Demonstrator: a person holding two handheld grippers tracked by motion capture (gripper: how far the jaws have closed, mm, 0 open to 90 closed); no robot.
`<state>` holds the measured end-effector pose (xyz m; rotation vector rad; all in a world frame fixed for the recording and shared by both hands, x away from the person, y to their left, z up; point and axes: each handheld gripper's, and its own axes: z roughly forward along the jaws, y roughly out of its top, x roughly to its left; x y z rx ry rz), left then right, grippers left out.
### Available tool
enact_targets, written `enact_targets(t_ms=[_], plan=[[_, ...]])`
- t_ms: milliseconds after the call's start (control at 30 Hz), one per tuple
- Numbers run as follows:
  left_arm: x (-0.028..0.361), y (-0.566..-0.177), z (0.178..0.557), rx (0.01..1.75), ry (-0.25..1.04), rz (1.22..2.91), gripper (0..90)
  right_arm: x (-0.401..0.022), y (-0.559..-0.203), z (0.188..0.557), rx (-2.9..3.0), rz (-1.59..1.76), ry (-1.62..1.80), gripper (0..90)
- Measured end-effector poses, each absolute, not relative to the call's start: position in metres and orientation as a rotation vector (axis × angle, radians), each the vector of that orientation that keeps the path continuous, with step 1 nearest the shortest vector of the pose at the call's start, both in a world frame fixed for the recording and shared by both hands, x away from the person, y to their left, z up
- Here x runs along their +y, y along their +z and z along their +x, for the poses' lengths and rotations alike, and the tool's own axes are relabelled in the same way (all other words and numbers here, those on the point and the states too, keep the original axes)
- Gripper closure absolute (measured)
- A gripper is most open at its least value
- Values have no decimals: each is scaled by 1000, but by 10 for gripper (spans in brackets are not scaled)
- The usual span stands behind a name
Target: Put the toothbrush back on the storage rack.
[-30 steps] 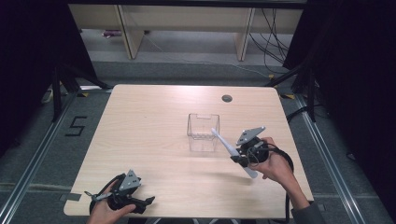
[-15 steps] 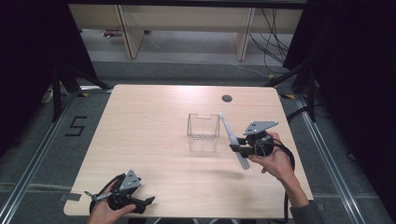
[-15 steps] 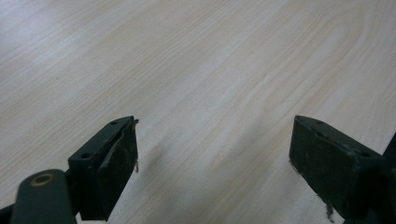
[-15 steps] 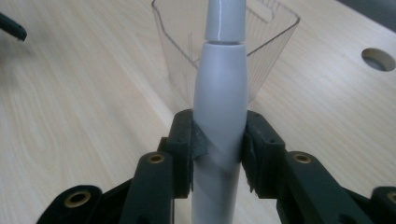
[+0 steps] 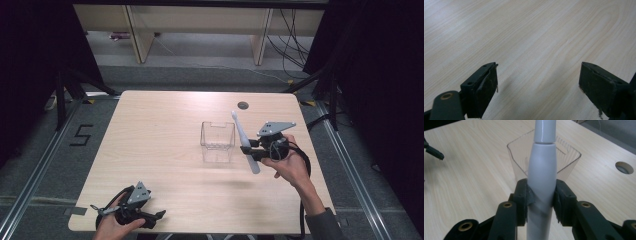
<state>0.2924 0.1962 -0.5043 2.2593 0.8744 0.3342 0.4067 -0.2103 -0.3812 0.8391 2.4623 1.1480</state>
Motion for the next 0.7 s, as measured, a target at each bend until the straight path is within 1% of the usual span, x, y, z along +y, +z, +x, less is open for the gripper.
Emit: enact_targets(t_ms=[67, 700], plan=[[196, -504, 292, 874, 342, 2259, 148, -208, -378, 407, 2458, 880, 1165, 667], [196, -504, 293, 870, 343, 2265, 148, -186, -355, 422, 2414, 835, 1282, 667]])
